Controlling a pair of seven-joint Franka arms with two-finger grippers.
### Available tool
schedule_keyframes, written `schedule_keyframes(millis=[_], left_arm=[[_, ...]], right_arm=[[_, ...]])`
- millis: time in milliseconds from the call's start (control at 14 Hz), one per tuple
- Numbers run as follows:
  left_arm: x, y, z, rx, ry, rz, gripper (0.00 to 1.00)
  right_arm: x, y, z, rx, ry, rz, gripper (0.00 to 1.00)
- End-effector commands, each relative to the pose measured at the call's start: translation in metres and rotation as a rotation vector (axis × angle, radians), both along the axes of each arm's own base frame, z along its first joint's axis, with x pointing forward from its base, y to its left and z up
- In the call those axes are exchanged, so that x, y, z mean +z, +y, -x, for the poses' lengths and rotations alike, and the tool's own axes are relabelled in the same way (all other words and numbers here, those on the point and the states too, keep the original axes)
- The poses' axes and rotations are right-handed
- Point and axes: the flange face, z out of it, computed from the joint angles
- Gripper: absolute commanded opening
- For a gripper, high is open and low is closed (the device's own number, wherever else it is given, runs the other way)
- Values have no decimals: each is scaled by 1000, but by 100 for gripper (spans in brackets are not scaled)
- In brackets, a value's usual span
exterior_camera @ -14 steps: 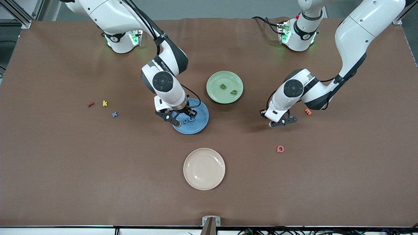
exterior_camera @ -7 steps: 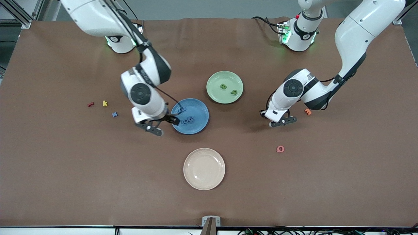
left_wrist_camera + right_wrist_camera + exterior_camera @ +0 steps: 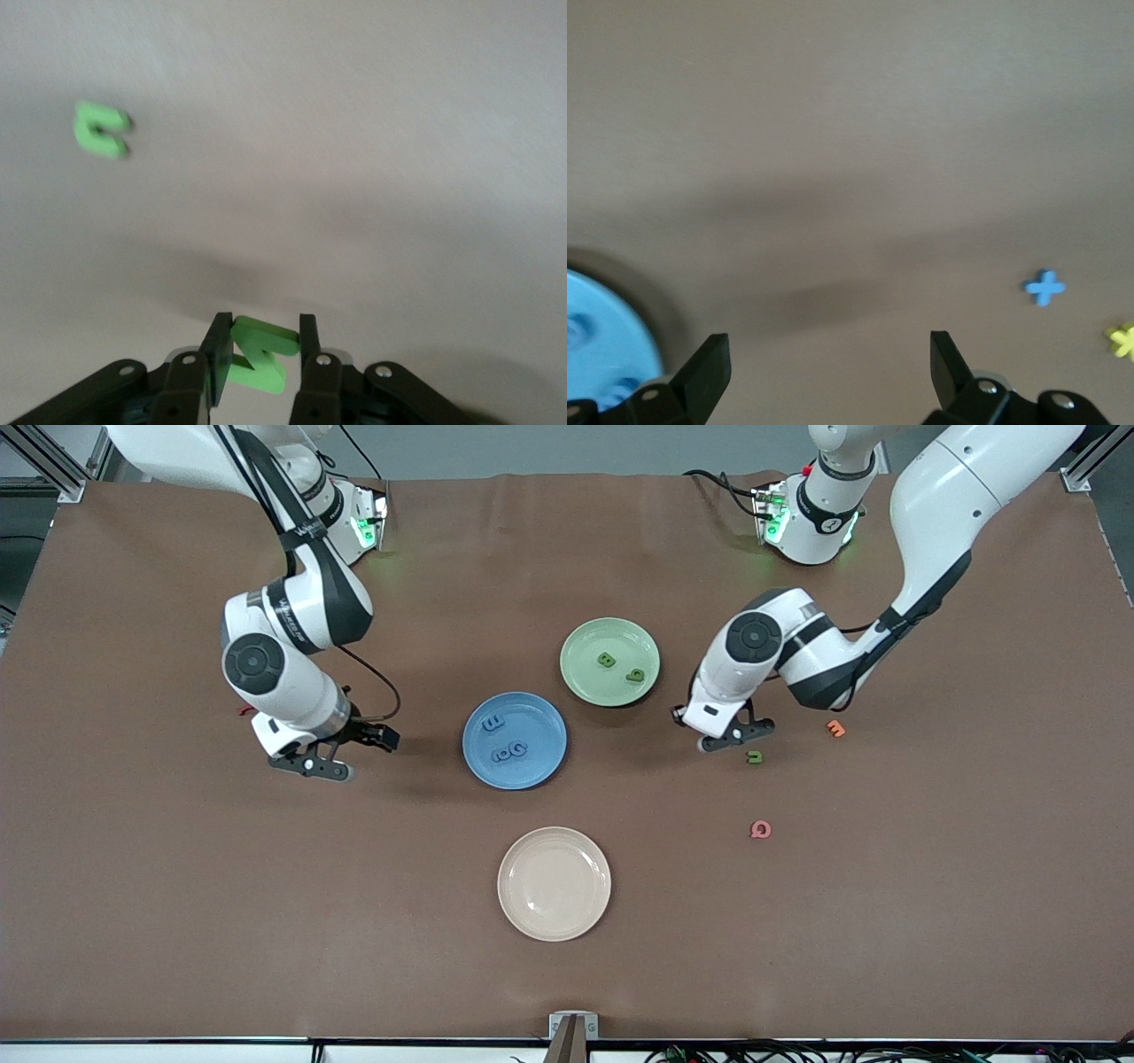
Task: Sort letters by color into matching plates
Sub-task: 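Drop the green M on the green plate while the right gripper reaches x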
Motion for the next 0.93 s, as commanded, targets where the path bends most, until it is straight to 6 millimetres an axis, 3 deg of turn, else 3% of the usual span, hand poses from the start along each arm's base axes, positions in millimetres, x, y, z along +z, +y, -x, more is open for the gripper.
schedule_keyframes(millis=[0,214,571,786,857], left_arm=[[11,-26,21,26,33,-8,20],[6,-69,56,29,51,-11,20],[-7,-99,98,16,83,-37,20],[-9,-107,109,5,87,-40,21],[-12,-107,110,3,97,-40,43]], right_arm=[[-9,-45,25,60,-28,1,99],[-32,-92,37,108,-69,-12,99],[-62,-149,50,145,-127,-24,99],[-92,-156,63,143,-143,-40,98],[-101,-154,66,143,-154,-45,98]])
